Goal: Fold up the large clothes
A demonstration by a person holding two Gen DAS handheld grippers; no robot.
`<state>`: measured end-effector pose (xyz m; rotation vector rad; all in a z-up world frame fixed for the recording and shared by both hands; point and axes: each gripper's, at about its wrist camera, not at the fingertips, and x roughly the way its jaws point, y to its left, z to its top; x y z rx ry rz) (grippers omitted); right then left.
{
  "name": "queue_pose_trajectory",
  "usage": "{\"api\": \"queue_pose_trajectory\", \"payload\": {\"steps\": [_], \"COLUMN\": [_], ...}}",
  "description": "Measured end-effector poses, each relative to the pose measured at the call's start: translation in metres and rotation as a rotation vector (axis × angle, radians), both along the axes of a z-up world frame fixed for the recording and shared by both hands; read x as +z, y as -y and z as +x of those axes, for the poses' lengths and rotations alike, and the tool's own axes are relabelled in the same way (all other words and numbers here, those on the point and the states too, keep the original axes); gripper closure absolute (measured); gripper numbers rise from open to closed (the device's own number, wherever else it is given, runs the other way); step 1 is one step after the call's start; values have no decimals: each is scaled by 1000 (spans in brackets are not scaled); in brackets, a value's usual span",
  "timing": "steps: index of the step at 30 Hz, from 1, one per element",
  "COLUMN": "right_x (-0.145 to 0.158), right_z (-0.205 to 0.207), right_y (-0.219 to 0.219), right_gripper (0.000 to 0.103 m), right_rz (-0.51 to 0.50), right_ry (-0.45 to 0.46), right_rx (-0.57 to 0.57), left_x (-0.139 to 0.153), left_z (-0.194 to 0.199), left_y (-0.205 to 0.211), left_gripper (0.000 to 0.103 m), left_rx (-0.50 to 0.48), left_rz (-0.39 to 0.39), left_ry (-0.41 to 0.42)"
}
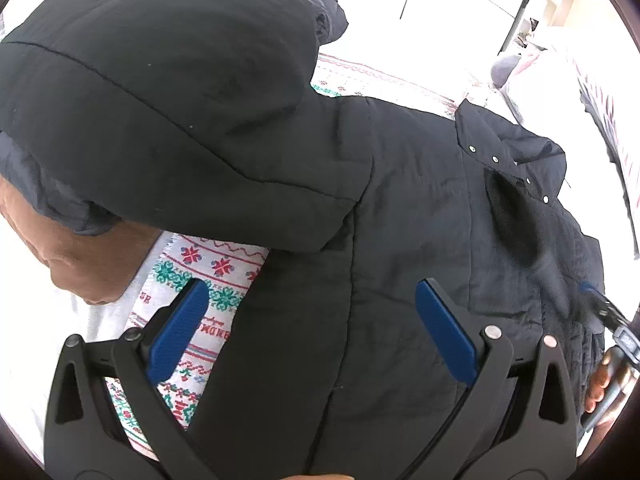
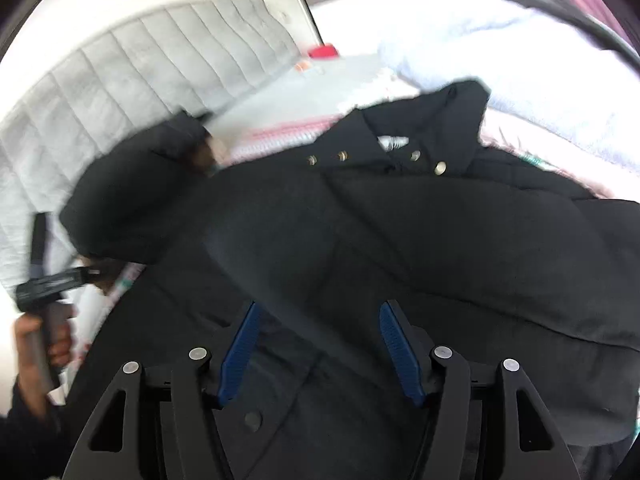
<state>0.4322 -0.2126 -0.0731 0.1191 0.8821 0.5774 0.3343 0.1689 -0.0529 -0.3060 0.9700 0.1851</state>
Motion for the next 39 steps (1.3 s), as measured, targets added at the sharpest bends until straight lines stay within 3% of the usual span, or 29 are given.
{"api": "queue_pose_trajectory", "payload": {"steps": [3, 5, 7, 8, 10, 12, 14, 15, 17, 19, 20, 22, 23, 25, 27, 30, 33, 35, 37, 39], "right_x": [1, -9, -32, -49, -56, -53, -41, -31, -15, -26, -44, -52, -45, -29, -3, 20, 27, 21, 10, 9], "right_z": [2, 4, 13, 15, 7, 5, 7, 5, 4, 7, 10, 0, -2, -10, -37, -87, -133, -151, -141, -132], "right_y": [41, 74, 103, 112, 114, 109, 91, 79, 64, 70, 59, 34, 30, 37, 41, 41, 58, 68, 70, 71], "right_gripper": [39, 39, 39, 40, 41, 41, 39, 39, 37, 32, 31, 30, 30, 30, 30, 28, 24, 23, 23, 23], "right_rz": [-3, 10, -71, -113, -113, -130, -216, -272, -289, -289, -352, -531, -557, -482, -372, -343, -257, -182, -151, -136], "right_ry": [7, -55, -120, -135, -69, -78, -88, -52, -1, -60, -112, 14, -1, -35, 11, 56, 91, 74, 20, 11], "right_rx": [-133, -274, -381, -375, -329, -354, -391, -397, -383, -380, -364, -339, -352, -398, -392, -332, -334, -371, -374, -365], "left_x": [2, 2, 1, 0, -1, 0, 2, 3, 5, 8, 10, 15, 18, 30, 48, 81, 113, 125, 121, 107], "left_z": [0, 0, 1, 1, 1, 0, 0, -1, -2, -3, -3, -5, -7, -14, -24, -42, -58, -68, -73, -80], "left_y": [4, 6, 7, 8, 8, 7, 5, 4, 3, 2, 2, 0, -2, -7, -17, -41, -76, -117, -161, -206], "left_gripper": [0, 0, 0, 0, 0, 0, 0, 0, 0, 0, 0, 0, 0, 0, 0, 0, 0, 0, 1, 7], "left_rx": [-8, -14, -17, -18, -19, -13, -4, -1, 6, 11, 13, 13, 15, 24, 30, 70, 135, 241, 318, 368], "left_rz": [4, 11, 19, 21, 20, 24, 24, 23, 24, 27, 29, 26, 31, 51, 53, 72, 118, 142, 46, -151], "left_ry": [4, 7, 5, 3, -1, 2, 10, 16, 30, 41, 44, 61, 72, 107, 171, 293, 386, 416, 408, 418]}}
